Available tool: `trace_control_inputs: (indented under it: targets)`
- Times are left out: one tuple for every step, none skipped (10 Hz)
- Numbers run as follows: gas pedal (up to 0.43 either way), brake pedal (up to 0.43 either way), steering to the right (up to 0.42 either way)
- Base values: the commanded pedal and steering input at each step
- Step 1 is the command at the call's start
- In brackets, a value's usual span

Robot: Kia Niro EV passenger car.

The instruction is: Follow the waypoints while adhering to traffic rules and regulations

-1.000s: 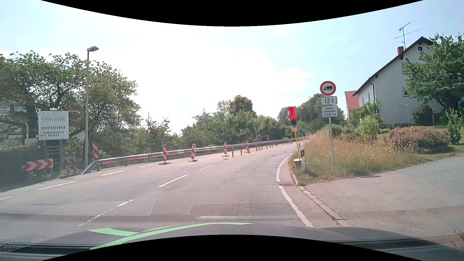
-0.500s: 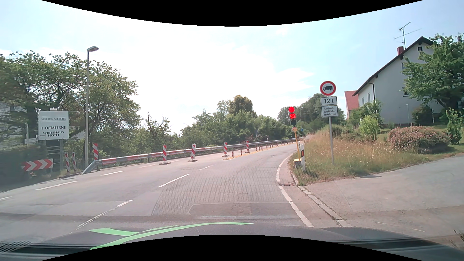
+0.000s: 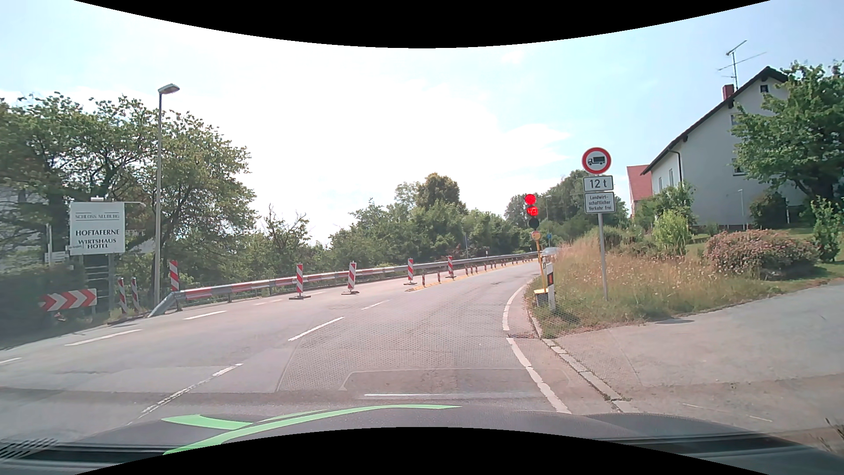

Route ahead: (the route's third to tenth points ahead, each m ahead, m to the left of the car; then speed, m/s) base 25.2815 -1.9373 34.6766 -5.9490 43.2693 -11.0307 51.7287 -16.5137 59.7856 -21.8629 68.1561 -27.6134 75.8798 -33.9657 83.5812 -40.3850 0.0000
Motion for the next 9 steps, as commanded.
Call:
trace_control_inputs:
  targets:
    - [0.000,0.317,0.072]
    - [0.000,0.317,0.072]
    - [0.000,0.317,0.072]
    - [0.000,0.317,0.072]
    - [0.000,0.317,0.072]
    - [0.000,0.317,0.072]
    - [0.000,0.317,0.072]
    - [0.000,0.317,0.071]
    - [0.000,0.317,0.072]
